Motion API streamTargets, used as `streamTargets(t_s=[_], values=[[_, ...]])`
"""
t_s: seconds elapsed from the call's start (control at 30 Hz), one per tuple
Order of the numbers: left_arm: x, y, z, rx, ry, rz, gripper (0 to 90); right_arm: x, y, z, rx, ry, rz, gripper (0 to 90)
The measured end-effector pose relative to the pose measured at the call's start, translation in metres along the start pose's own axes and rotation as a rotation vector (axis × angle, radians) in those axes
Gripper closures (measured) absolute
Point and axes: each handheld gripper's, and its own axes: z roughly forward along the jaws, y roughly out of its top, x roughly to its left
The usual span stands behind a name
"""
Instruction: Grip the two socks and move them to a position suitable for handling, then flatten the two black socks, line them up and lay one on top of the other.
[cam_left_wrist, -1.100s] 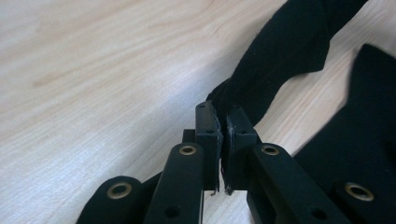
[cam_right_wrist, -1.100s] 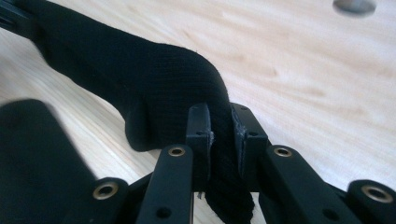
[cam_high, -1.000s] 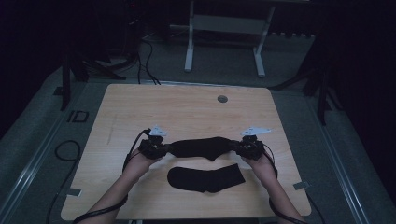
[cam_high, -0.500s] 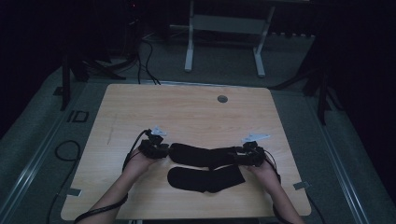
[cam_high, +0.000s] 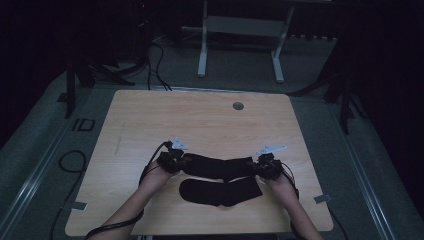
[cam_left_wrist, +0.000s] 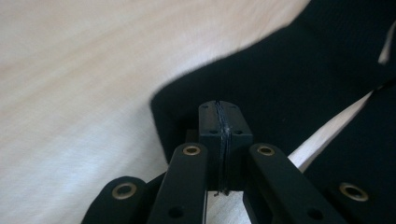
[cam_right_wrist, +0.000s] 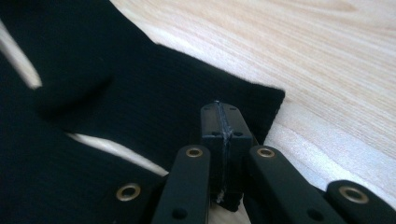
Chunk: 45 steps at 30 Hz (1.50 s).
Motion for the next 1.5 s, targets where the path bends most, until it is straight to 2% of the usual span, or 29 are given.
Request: streamTargets(t_s=[0.07, 0.1, 0.27, 0.33, 0.5, 0.57, 0.8, 0.83, 0.87, 0.9, 0.93, 0.97, 1.0, 1.1, 1.23, 1.37, 1.5], values=[[0.001, -0.003, 0.006, 0.013, 0.006, 0.001, 88.9, -0.003, 0.001, 0.005, 0.009, -0.004, 0.003, 89.4], [0.002, -0.003, 0.005, 0.011, 0.0, -0.015, 88.9, -0.005, 0.001, 0.007, 0.004, -0.003, 0.007, 89.4], [0.006, -0.004, 0.004, 0.011, 0.025, -0.015, 88.8, -0.016, 0.009, 0.016, -0.024, -0.013, 0.033, 88.2], [0.009, -0.004, 0.004, 0.006, 0.027, -0.025, 88.8, -0.018, 0.013, 0.02, -0.029, -0.029, 0.029, 88.2], [0.017, -0.003, 0.006, -0.012, 0.039, -0.053, 88.6, -0.022, 0.02, 0.026, -0.037, -0.023, 0.045, 87.9], [0.018, -0.002, 0.007, -0.014, 0.039, -0.059, 88.6, -0.024, 0.022, 0.028, -0.043, -0.022, 0.043, 84.1], [0.02, 0.0, 0.008, -0.017, 0.042, -0.064, 88.0, -0.024, 0.026, 0.03, -0.037, -0.02, 0.047, 83.5], [0.02, 0.0, 0.007, -0.024, 0.036, -0.07, 84.6, -0.024, 0.025, 0.03, -0.038, -0.015, 0.054, 82.5], [0.019, -0.001, 0.006, -0.046, 0.012, -0.071, 78.8, -0.024, 0.025, 0.029, -0.039, -0.005, 0.063, 79.8], [0.019, -0.001, 0.006, -0.046, 0.012, -0.071, 67.9, -0.023, 0.025, 0.028, -0.042, 0.009, 0.062, 74.9], [0.017, -0.001, 0.004, -0.065, 0.007, -0.052, 67.9, -0.023, 0.025, 0.028, -0.042, 0.009, 0.062, 74.9], [0.017, -0.001, 0.004, -0.065, 0.007, -0.052, 57.6, -0.023, 0.025, 0.028, -0.042, 0.009, 0.062, 74.9], [0.01, -0.002, -0.008, -0.097, -0.001, -0.024, 47.6, -0.02, 0.023, 0.02, -0.062, 0.04, 0.067, 66.0], [0.005, -0.007, -0.022, -0.118, -0.033, -0.041, 44.8, -0.017, 0.017, 0.007, -0.072, 0.056, 0.07, 58.8], [0.0, -0.019, -0.036, -0.124, -0.059, -0.065, 44.7, -0.009, 0.006, -0.014, -0.086, 0.071, 0.059, 55.3], [-0.009, -0.034, -0.041, -0.093, -0.121, -0.093, 44.7, 0.002, -0.01, -0.03, -0.085, 0.086, 0.063, 52.2], [-0.019, -0.046, -0.037, -0.049, -0.118, -0.08, 44.8, 0.01, -0.027, -0.039, -0.058, 0.063, 0.045, 50.4]])
